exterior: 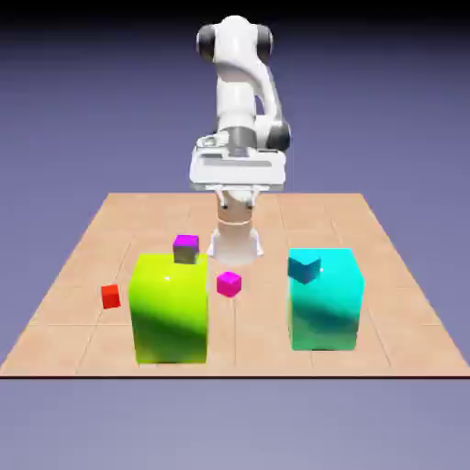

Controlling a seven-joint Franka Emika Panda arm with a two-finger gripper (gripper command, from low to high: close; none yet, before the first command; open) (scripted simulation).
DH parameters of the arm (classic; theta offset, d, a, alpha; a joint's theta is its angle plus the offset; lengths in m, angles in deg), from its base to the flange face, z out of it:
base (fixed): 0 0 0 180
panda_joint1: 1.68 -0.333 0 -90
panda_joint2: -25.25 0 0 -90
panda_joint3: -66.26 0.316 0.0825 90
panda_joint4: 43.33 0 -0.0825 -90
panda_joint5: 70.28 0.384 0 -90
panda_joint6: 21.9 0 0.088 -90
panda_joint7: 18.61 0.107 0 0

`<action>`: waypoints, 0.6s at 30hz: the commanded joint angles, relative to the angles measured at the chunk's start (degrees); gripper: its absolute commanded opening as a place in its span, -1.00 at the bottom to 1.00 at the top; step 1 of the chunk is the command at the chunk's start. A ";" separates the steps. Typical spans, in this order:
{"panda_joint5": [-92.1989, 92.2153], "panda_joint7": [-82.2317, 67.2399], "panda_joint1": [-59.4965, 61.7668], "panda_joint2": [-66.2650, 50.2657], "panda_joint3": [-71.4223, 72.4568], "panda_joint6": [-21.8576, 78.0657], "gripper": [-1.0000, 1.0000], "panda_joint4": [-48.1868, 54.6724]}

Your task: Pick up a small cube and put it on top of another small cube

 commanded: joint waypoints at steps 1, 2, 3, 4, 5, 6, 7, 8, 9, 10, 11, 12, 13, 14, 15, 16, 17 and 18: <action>0.31 1.07 0.49 0.78 0.54 1.88 0.00 0.27; 1.03 2.32 0.48 -0.13 -0.22 4.37 0.00 -0.11; 1.75 3.57 0.47 -1.04 -0.97 6.86 0.00 -0.50; 2.47 4.82 0.46 -1.95 -1.73 9.35 0.00 -0.88; 3.19 6.07 0.45 -2.85 -2.48 11.84 0.00 -1.27; 3.91 7.32 0.45 -3.76 -3.24 14.33 0.00 -1.65; 4.63 8.57 0.44 -4.67 -4.00 16.82 0.00 -2.04; 5.35 9.82 0.43 -5.58 -4.75 19.32 0.00 -2.42; 6.07 11.07 0.43 -6.48 -5.51 21.81 0.00 -2.81; 6.79 12.33 0.42 -7.39 -6.26 24.30 0.00 -3.19; 7.51 13.58 0.41 -8.30 -7.02 26.79 0.00 -3.58; 8.12 14.07 -0.12 -10.31 -8.58 28.05 0.00 -4.37; 8.72 14.52 -0.67 -12.39 -10.19 29.23 0.00 -5.18; 9.33 14.97 -1.23 -14.47 -11.80 30.42 0.00 -5.99; 9.94 15.43 -1.78 -16.54 -13.41 31.60 0.00 -6.81; 10.54 15.88 -2.34 -18.62 -15.02 32.79 0.00 -7.62; 11.09 16.20 -2.92 -20.70 -16.62 33.73 0.00 -8.43; 11.44 16.06 -3.61 -22.77 -18.20 33.80 0.00 -9.23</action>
